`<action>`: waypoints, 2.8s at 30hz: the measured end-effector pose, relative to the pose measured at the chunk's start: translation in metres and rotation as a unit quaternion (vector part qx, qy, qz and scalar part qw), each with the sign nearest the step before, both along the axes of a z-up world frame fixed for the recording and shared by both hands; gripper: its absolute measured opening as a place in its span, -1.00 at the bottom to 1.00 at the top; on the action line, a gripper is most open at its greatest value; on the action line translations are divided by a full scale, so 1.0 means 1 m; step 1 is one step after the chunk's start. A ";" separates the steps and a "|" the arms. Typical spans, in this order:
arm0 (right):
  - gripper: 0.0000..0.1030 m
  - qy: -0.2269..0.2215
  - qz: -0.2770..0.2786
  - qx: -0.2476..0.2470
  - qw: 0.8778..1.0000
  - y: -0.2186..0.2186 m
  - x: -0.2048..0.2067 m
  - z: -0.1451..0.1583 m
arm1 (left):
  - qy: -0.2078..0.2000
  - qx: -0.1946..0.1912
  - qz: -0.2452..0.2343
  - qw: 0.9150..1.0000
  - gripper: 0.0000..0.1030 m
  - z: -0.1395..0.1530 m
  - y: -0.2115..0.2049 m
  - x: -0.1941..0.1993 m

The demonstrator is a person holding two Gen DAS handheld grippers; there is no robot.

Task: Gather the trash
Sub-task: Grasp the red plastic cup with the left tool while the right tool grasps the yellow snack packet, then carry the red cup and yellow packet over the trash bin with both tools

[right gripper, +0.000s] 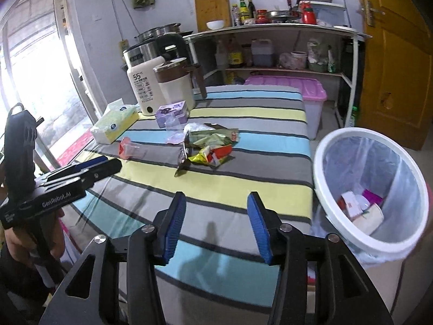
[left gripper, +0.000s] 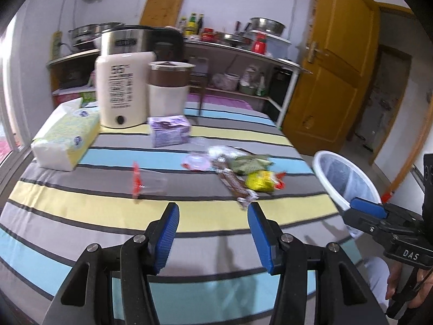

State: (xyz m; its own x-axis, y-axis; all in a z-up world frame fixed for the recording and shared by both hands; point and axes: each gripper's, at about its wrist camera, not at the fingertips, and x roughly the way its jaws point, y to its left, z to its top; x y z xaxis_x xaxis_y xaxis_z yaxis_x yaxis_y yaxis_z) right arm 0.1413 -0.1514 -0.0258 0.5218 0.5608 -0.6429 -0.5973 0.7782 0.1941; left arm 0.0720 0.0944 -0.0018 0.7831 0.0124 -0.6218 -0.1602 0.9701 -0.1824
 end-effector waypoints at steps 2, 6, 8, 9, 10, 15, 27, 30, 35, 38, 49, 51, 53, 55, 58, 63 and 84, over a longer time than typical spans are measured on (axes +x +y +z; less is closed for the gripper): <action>0.01 0.003 0.004 0.000 1.000 0.006 0.005 -0.001 | 0.000 0.002 0.012 1.000 0.13 -0.001 0.013 0.002; 0.01 0.004 0.013 -0.008 1.000 0.022 0.019 -0.003 | 0.006 0.003 0.034 0.999 0.16 -0.006 0.036 0.012; 0.02 0.004 0.016 -0.010 1.000 0.030 0.027 -0.004 | 0.011 0.000 0.042 0.999 0.16 -0.011 0.047 0.020; 0.02 0.005 0.017 -0.011 1.000 0.035 0.032 -0.005 | 0.014 -0.001 0.045 0.999 0.16 -0.013 0.052 0.024; 0.02 0.006 0.017 -0.012 1.000 0.037 0.035 -0.006 | 0.017 -0.003 0.046 0.999 0.16 -0.015 0.055 0.028; 0.02 0.017 0.016 -0.014 1.000 0.051 0.055 -0.012 | 0.030 -0.011 0.044 0.998 0.16 -0.025 0.064 0.047; 0.03 0.037 0.023 -0.021 0.999 0.074 0.086 -0.027 | 0.078 -0.005 0.043 0.996 0.17 -0.043 0.063 0.077; 0.03 0.039 0.026 -0.029 0.998 0.079 0.091 -0.030 | 0.088 -0.002 0.046 0.995 0.17 -0.046 0.063 0.081; 0.03 0.051 0.021 -0.042 0.998 0.083 0.097 -0.038 | 0.089 -0.009 0.052 0.995 0.01 -0.047 0.068 0.081; -0.13 0.059 0.015 -0.028 0.998 0.079 0.100 -0.037 | 0.086 -0.015 0.055 0.995 -0.08 -0.047 0.071 0.080; -0.60 0.052 0.012 -0.014 0.998 0.067 0.088 -0.028 | 0.069 -0.020 0.044 0.996 -0.10 -0.040 0.063 0.066; -0.61 0.049 0.011 -0.012 0.999 0.064 0.085 -0.026 | 0.064 -0.021 0.040 0.997 -0.10 -0.037 0.059 0.061; -0.61 0.047 0.010 -0.009 0.999 0.060 0.080 -0.024 | 0.059 -0.022 0.036 0.997 -0.10 -0.034 0.054 0.057; -0.61 0.044 0.009 -0.007 0.999 0.054 0.075 -0.021 | 0.055 -0.023 0.029 0.998 -0.10 -0.029 0.048 0.053; -0.61 0.038 0.005 -0.003 0.999 0.044 0.067 -0.016 | 0.047 -0.022 0.016 0.999 -0.10 -0.023 0.035 0.048; -0.61 0.024 -0.010 0.001 1.000 0.024 0.055 -0.006 | 0.036 -0.021 -0.013 0.999 -0.10 -0.012 0.010 0.045; -0.61 -0.023 -0.119 0.015 0.993 -0.091 0.041 0.019 | 0.010 -0.001 -0.153 0.988 -0.09 0.015 -0.115 0.081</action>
State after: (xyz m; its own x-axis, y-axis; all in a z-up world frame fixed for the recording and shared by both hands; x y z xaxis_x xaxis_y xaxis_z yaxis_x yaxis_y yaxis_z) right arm 0.1826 -0.2421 -0.0066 0.6693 0.4377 -0.6004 -0.4068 0.8921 0.1969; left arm 0.1531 -0.0207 0.0128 0.7377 -0.2254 -0.6364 0.1378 0.9730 -0.1850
